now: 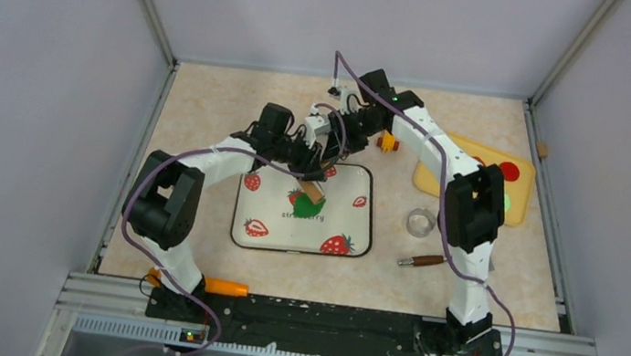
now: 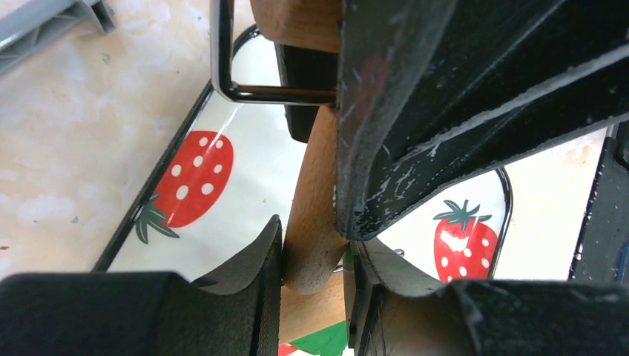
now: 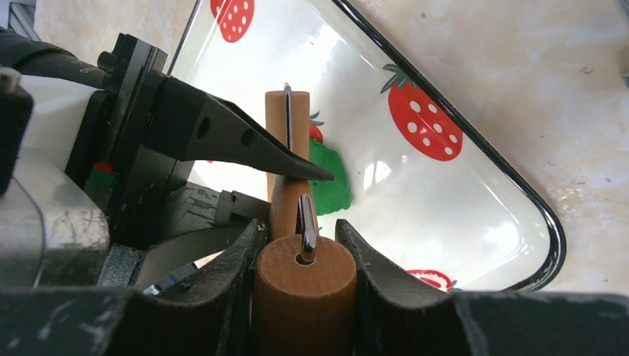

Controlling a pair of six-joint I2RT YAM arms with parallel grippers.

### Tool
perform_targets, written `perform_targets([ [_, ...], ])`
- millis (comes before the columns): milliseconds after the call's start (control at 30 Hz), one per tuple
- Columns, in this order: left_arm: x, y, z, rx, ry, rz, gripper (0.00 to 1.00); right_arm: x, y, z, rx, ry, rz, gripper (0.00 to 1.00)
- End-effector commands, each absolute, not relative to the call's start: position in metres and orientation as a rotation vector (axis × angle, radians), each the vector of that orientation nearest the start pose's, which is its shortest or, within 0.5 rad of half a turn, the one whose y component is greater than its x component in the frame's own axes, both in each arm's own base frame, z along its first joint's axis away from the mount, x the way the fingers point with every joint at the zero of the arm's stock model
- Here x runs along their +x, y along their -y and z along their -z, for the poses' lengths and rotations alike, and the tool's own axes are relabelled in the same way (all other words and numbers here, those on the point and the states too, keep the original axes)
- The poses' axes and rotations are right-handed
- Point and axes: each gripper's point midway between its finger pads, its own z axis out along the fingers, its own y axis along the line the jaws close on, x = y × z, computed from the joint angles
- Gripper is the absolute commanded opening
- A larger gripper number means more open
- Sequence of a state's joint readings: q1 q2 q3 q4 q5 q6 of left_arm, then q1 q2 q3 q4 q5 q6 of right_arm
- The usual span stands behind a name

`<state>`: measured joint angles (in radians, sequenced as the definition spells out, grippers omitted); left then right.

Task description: Roll out the dumpling wrappers from the dough

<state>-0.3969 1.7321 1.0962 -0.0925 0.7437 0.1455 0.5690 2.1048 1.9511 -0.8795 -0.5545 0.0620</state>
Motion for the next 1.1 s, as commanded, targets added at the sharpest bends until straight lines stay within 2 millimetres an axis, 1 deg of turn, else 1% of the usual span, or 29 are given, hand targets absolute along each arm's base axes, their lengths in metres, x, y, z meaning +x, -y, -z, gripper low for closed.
perform_targets([
  [0, 0.351, 0.290, -0.140, 0.865, -2.039, 1.073, 0.00, 0.332, -0.357, -0.127, -1.122, -2.427, -0.870, 0.00],
  [167, 0.351, 0.293, -0.107, 0.862, -2.086, 1.060, 0.00, 0.330, -0.344, -0.095, -1.142, -2.501, -0.794, 0.00],
  [267, 0.350, 0.299, -0.084, 0.871, -2.124, 1.060, 0.00, 0.334, -0.331, -0.075, -1.144, -2.541, -0.704, 0.00],
  [400, 0.358, 0.318, -0.070, 0.892, -2.115, 1.069, 0.00, 0.342, -0.312, -0.061, -1.114, -2.578, -0.625, 0.00],
  [567, 0.364, 0.335, -0.059, 0.895, -2.123, 1.082, 0.00, 0.347, -0.284, -0.049, -1.084, -2.623, -0.550, 0.00],
  [667, 0.368, 0.343, -0.054, 0.906, -2.118, 1.084, 0.00, 0.349, -0.272, -0.045, -1.065, -2.639, -0.522, 0.00],
  [733, 0.373, 0.350, -0.057, 0.906, -2.108, 1.089, 0.00, 0.350, -0.268, -0.047, -1.055, -2.643, -0.516, 0.00],
  [767, 0.376, 0.353, -0.062, 0.905, -2.097, 1.096, 0.00, 0.351, -0.268, -0.051, -1.048, -2.637, -0.521, 0.00],
  [833, 0.380, 0.359, -0.081, 0.902, -2.070, 1.114, 0.00, 0.356, -0.273, -0.073, -1.035, -2.592, -0.556, 0.00],
  [900, 0.382, 0.361, -0.109, 0.914, -2.017, 1.113, 0.00, 0.358, -0.280, -0.101, -1.046, -2.524, -0.604, 0.00],
  [933, 0.382, 0.360, -0.127, 0.931, -1.974, 1.100, 0.00, 0.357, -0.285, -0.113, -1.053, -2.490, -0.627, 0.00],
  [967, 0.379, 0.357, -0.137, 0.943, -1.960, 1.087, 0.00, 0.355, -0.290, -0.122, -1.061, -2.464, -0.650, 0.00],
  [1000, 0.376, 0.353, -0.144, 0.951, -1.954, 1.075, 0.00, 0.351, -0.297, -0.129, -1.073, -2.445, -0.692, 0.00],
  [1033, 0.371, 0.349, -0.145, 0.957, -1.962, 1.072, 0.00, 0.346, -0.303, -0.133, -1.082, -2.435, -0.729, 0.00],
  [1067, 0.365, 0.345, -0.148, 0.960, -1.974, 1.075, 0.00, 0.340, -0.310, -0.135, -1.095, -2.430, -0.756, 0.00],
])
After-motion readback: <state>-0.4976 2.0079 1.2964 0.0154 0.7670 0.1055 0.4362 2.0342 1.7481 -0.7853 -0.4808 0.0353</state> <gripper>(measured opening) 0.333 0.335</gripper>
